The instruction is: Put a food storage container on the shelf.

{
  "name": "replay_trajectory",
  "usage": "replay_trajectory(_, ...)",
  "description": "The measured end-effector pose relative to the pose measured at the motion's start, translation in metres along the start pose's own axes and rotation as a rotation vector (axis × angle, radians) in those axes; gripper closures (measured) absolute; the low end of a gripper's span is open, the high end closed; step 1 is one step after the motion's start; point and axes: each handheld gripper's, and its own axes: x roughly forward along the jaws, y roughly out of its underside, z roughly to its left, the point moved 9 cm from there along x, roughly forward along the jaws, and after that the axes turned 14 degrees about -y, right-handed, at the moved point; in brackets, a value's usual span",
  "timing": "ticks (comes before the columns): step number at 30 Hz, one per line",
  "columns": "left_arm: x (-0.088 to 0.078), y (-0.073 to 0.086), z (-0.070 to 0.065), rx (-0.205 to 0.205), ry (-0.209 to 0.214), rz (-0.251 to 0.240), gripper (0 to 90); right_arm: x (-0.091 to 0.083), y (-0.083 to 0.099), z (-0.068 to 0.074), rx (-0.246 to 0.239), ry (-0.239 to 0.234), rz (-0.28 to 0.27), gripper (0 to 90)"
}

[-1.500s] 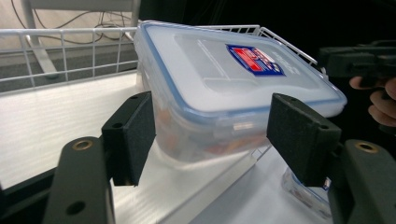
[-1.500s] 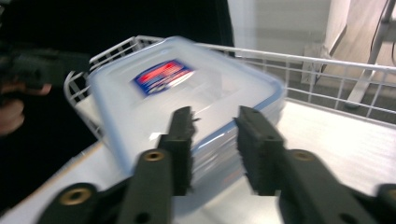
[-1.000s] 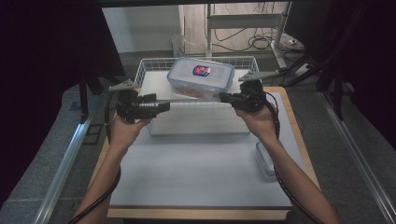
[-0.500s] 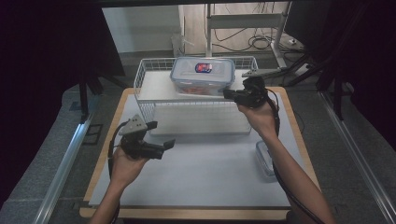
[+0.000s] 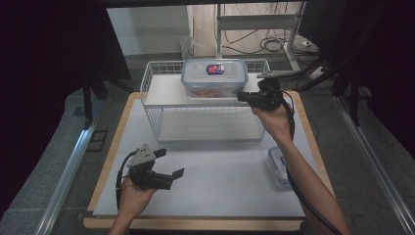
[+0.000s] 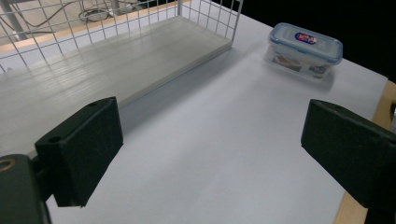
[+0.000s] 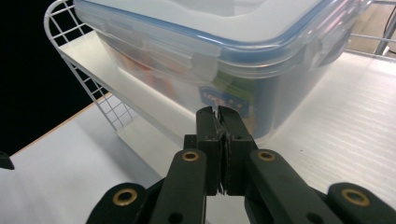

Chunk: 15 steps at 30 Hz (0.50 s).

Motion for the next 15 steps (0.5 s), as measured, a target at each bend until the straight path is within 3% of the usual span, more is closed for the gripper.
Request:
replay_trajectory(3,0.000,0.003,-0.001,0.001,0.002,0.003,5.2,-0.004,-0.001,0.004,-0.018,0.001,-0.004,87.9)
replay_trajectory(8,0.002,0.007,-0.002,0.004,0.010,0.013,5.4,-0.016,-0.001,-0.002,-0.021,0.051,-0.008,89.4)
replay_trajectory(15,0.007,0.008,-0.003,0.002,0.027,0.022,5.6,-0.023,-0.005,-0.022,0.040,0.092,-0.039,89.8)
